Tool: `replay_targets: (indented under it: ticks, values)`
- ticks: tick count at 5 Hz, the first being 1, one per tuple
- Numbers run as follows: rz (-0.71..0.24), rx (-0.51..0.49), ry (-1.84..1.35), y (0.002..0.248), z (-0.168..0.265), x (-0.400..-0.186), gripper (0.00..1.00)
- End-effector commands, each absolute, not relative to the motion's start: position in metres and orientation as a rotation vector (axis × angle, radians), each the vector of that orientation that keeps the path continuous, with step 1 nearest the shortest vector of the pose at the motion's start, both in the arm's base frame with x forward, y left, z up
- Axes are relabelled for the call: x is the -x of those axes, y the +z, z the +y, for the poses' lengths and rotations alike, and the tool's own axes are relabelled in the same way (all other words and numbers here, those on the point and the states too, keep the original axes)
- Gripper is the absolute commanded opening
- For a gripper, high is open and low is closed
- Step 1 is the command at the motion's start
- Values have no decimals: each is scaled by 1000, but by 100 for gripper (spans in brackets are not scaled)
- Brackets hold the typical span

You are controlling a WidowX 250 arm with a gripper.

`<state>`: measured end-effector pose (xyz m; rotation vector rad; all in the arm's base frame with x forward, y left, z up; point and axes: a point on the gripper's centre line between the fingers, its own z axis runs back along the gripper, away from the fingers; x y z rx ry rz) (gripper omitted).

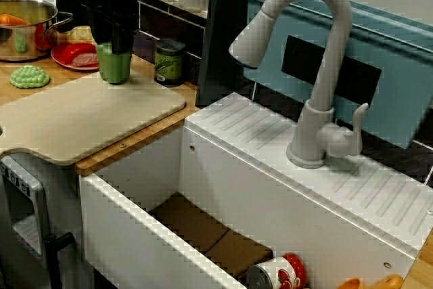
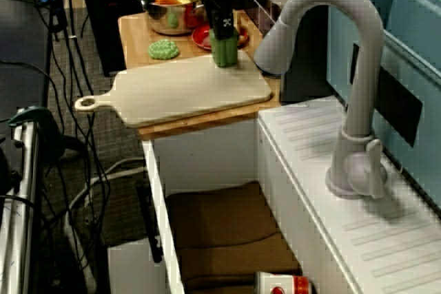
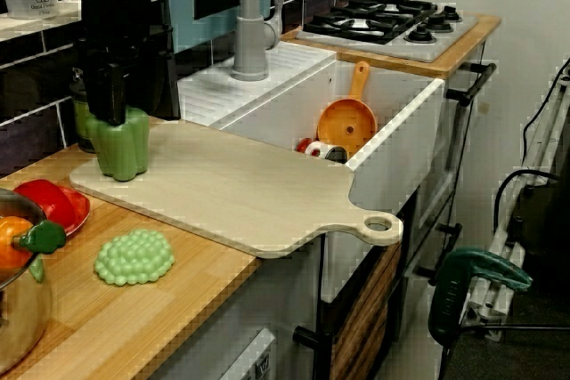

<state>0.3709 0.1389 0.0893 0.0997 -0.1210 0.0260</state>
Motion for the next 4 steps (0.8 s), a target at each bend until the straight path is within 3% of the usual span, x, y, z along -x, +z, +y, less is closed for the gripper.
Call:
replay_targets:
  ticks: [1,4]
  values:
    - [-140,-103,33,104,145,-369,0]
    - [-138,-87,40,109,150,-366,0]
